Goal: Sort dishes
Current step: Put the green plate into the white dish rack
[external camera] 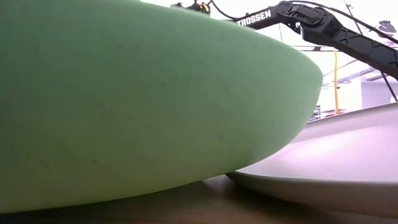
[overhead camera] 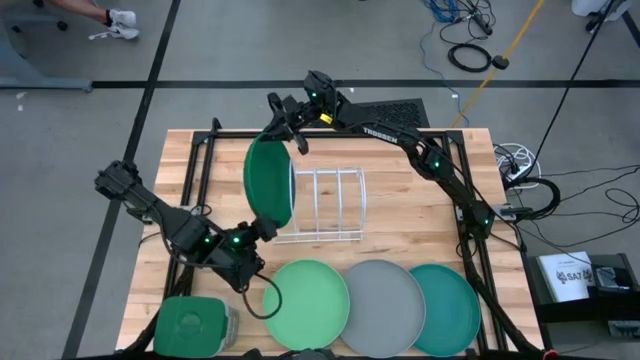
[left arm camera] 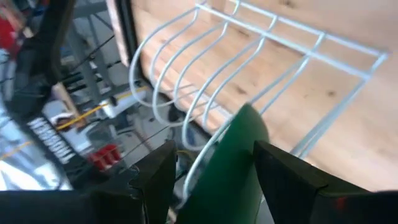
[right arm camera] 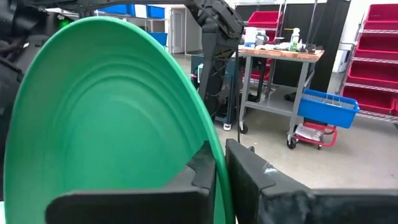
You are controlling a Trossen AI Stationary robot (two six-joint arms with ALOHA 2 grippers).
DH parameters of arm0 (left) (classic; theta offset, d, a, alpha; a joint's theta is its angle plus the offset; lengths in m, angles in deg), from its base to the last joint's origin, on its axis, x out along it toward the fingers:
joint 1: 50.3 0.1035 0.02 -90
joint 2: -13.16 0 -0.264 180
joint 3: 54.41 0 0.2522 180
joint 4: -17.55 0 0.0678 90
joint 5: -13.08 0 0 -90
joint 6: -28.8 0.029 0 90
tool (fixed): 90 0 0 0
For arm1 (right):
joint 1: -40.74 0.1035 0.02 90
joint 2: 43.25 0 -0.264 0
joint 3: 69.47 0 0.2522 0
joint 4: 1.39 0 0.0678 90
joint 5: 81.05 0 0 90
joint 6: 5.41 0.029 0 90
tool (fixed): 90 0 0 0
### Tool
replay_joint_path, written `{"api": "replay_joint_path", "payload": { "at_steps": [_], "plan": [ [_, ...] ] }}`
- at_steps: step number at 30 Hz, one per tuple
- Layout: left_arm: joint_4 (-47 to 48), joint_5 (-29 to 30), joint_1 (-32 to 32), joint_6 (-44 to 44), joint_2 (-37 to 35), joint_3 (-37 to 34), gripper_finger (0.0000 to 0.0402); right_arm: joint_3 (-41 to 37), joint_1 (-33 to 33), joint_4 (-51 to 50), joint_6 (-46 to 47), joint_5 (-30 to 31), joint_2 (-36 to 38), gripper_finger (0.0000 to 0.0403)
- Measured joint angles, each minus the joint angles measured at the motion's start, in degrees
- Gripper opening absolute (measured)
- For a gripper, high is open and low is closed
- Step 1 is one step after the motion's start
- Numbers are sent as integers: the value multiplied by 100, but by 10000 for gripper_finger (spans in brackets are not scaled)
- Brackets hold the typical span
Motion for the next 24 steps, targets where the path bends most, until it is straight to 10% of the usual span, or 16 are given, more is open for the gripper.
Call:
{"api": "replay_joint_path", "payload": {
  "at_steps": [24],
  "plan": [
    [-72, -1904, 540, -1396, 39, 0, 212, 0, 95, -143, -121, -61, 0, 34]
  ]
}}
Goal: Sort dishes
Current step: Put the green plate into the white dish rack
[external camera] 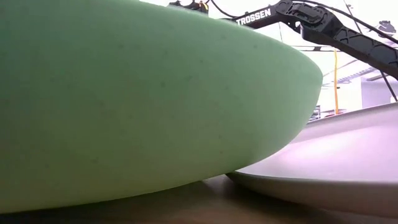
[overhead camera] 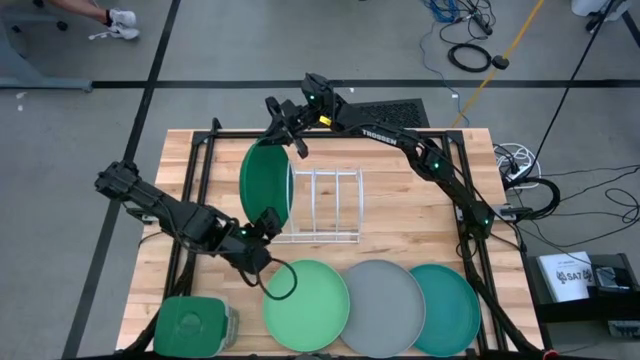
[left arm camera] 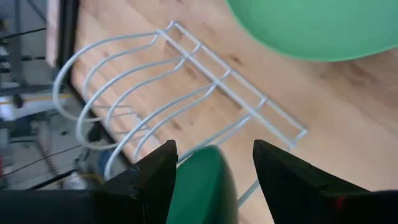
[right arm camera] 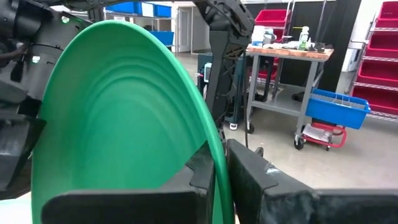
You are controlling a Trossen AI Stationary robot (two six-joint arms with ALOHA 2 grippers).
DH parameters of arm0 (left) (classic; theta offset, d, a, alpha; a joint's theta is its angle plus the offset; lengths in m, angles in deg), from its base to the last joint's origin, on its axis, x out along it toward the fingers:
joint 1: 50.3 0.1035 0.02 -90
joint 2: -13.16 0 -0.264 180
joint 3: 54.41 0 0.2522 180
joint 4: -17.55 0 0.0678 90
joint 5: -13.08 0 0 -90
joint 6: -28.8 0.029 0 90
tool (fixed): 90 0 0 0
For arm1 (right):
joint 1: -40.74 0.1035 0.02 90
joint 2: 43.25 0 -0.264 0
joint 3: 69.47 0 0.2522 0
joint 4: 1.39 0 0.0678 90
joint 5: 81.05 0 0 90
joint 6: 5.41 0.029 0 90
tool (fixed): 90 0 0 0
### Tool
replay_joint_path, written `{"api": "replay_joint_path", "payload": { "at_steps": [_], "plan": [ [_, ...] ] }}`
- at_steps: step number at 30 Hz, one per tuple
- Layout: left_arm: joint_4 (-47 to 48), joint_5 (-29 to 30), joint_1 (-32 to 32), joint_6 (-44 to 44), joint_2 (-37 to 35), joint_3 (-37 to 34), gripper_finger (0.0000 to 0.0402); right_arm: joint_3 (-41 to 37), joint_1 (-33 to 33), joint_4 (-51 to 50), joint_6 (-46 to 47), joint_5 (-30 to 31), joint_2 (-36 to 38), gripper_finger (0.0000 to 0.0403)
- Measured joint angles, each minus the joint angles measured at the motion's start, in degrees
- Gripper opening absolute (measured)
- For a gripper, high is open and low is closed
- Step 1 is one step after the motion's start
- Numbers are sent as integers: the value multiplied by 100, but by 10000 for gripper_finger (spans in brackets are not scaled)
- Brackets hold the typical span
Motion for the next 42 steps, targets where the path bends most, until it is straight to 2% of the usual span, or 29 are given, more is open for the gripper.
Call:
{"api": "replay_joint_path", "payload": {
  "at_steps": [9, 18, 24, 33, 42],
  "plan": [
    [-7, -572, 276, -162, -2, 2, 212, 0, -3, -152, 11, 70, 2, 47],
    [-13, -873, 528, -179, 0, 2, 212, -2, 21, -211, 44, 166, 2, 141],
    [-12, -1114, 672, -293, -2, 2, 212, -2, 70, -275, 46, 202, 0, 184],
    [-9, -1087, 658, -299, -2, 2, 212, -2, 93, -278, 22, 155, 2, 203],
    [38, -453, 392, -296, -14, 2, 212, -11, 99, -380, 18, 81, 9, 207]
  ]
}}
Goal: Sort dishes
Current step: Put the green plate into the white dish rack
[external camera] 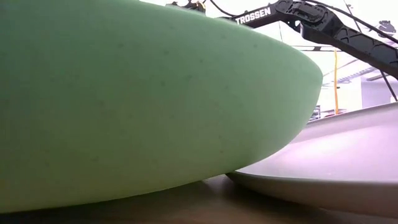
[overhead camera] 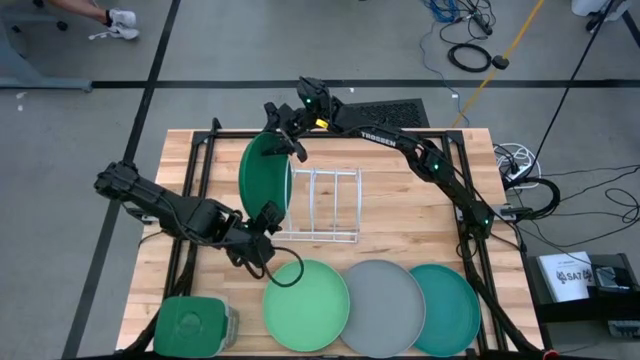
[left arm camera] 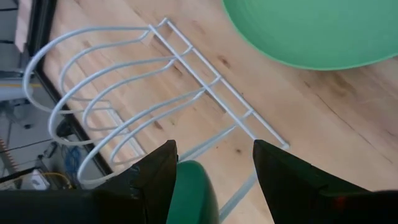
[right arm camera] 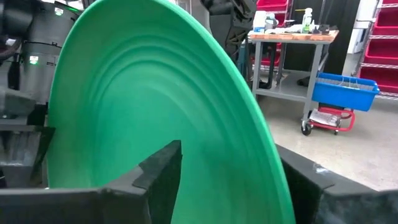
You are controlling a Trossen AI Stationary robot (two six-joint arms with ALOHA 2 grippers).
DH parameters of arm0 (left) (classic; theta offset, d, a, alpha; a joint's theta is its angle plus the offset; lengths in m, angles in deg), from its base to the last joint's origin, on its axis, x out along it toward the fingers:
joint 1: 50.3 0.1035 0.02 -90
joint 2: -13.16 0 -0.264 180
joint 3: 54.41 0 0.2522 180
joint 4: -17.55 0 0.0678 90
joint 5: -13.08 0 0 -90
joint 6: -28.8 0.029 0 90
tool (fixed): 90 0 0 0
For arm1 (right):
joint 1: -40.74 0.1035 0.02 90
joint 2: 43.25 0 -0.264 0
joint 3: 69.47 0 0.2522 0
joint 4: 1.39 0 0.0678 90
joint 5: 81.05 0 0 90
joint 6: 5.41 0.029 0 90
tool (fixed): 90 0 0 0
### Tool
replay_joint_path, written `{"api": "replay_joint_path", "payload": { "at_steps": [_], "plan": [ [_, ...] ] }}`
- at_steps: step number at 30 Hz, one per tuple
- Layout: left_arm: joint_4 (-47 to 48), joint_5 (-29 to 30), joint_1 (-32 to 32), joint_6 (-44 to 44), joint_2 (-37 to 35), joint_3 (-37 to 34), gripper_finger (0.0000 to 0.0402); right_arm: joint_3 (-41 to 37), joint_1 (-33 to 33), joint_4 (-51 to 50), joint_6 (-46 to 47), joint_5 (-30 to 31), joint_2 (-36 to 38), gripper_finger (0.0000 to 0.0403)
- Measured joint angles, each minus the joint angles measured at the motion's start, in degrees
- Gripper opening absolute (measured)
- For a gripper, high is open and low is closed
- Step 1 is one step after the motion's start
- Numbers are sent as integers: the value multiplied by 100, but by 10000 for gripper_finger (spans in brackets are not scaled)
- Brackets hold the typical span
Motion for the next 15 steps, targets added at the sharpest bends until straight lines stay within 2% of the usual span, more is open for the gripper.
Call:
{"api": "replay_joint_path", "payload": {
  "at_steps": [10, 15],
  "plan": [
    [176, -7, 22, -1, -1, 0, 212, 0, -4, 27, -270, -89, 11, 194],
    [171, 4, 22, -1, -1, 0, 212, 0, -4, 245, -44, -133, 14, 199]
  ]
}}
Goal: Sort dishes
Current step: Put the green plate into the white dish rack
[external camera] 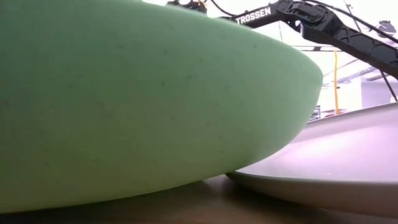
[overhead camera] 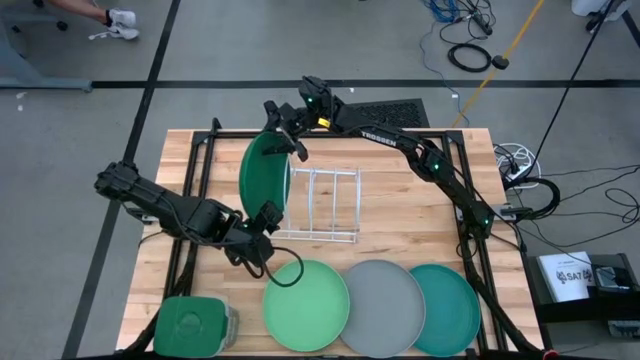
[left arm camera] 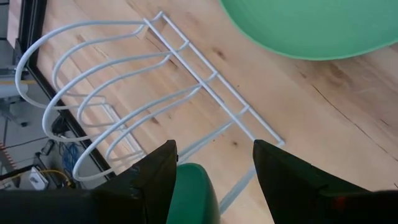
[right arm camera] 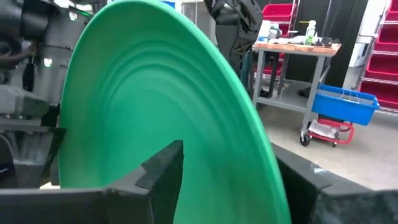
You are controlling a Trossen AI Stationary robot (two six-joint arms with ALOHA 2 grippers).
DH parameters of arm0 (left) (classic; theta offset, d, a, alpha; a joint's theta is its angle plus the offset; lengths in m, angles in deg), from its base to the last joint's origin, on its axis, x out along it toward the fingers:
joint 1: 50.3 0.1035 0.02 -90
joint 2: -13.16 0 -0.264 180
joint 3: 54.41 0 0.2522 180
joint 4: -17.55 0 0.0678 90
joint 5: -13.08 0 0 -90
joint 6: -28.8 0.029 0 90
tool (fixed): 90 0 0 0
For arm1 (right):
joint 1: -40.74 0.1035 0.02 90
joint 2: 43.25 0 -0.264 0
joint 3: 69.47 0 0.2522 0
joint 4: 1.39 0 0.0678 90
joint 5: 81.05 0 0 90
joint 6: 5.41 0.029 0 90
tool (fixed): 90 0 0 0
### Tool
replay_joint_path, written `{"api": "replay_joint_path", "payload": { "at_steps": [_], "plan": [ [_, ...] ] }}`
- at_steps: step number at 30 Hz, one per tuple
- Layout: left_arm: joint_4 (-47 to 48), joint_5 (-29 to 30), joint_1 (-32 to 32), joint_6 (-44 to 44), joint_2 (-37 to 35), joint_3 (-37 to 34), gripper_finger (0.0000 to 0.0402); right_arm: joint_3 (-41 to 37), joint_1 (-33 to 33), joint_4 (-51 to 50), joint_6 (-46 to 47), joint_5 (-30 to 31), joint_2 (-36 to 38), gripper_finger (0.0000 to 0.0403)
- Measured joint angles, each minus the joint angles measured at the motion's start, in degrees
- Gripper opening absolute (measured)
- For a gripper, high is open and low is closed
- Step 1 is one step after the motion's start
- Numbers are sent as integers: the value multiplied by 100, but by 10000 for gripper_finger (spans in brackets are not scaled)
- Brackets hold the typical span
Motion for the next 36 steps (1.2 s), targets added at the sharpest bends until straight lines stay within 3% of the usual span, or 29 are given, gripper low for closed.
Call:
{"api": "replay_joint_path", "payload": {
  "at_steps": [15, 24, 36],
  "plan": [
    [462, 26, 61, -606, -7, 0, 212, 0, -7, -90, 54, -11, 8, 248],
    [484, 206, 55, -1055, -4, 0, 212, 0, 15, -91, -362, -88, 8, 249],
    [1217, 510, 61, -1177, 6, 0, 212, 2, 20, -92, -394, -160, 8, 249]
  ]
}}
